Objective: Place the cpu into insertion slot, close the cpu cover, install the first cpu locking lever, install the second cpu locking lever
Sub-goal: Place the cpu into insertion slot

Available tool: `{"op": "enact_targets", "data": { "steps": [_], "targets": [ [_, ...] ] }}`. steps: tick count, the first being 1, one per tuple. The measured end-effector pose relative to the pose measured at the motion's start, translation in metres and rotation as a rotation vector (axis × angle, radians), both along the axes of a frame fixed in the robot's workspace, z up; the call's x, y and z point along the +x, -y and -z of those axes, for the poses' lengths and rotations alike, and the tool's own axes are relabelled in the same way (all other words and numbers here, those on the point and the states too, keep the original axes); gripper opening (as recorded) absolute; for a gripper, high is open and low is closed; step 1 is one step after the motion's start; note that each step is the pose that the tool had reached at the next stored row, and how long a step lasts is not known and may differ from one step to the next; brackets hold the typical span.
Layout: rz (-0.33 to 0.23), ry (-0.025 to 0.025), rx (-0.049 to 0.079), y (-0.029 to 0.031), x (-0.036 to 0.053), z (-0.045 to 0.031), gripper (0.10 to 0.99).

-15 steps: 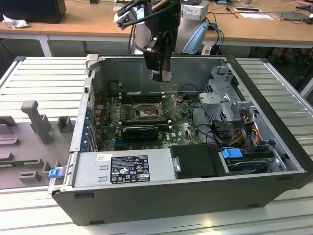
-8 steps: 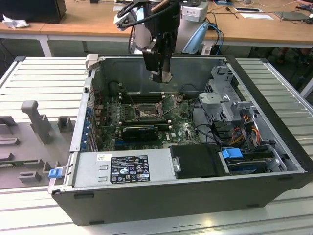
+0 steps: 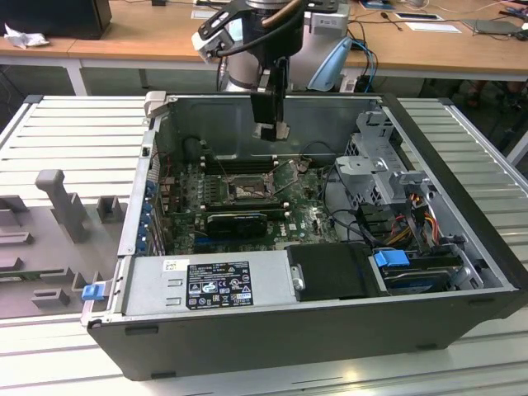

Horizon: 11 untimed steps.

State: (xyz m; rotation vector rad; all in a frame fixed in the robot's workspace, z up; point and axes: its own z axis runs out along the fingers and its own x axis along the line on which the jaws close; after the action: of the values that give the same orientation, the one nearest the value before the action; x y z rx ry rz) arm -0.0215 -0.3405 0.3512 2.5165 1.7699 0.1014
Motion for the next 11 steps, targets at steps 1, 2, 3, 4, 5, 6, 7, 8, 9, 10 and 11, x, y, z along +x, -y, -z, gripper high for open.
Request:
{"op": "enact_targets", "data": {
  "steps": [1,2,3,4,5,6,7,8,9,10,11],
  "targets": [
    [0.0,0.0002,0.0,0.0001,0.0,0.0003,0.529],
    [0.0,0.0006,0.0,0.0,-0.0001,0.001,0.529],
    [-0.002,0.0007,0.0,0.0001,-0.0002,0.0011,0.529],
    [-0.009,0.0007,-0.001,0.0001,-0.0002,0.0012,0.529],
    [-0.033,0.0008,0.0,0.0001,-0.0004,0.0015,0.529],
    [-0.059,0.0008,0.0,0.0,-0.0005,0.0015,0.529],
    [-0.077,0.0008,0.0,0.0,-0.0005,0.0015,0.529],
    [-0.091,0.0008,0.0,0.0,-0.0005,0.0016,0.529],
    [-0.098,0.0008,0.0,0.0,-0.0005,0.0017,0.529],
    [-0.101,0.0008,0.0,0.0,-0.0006,0.0017,0.529],
    [-0.104,0.0008,0.0,0.0001,-0.0006,0.0017,0.529]
  ]
}}
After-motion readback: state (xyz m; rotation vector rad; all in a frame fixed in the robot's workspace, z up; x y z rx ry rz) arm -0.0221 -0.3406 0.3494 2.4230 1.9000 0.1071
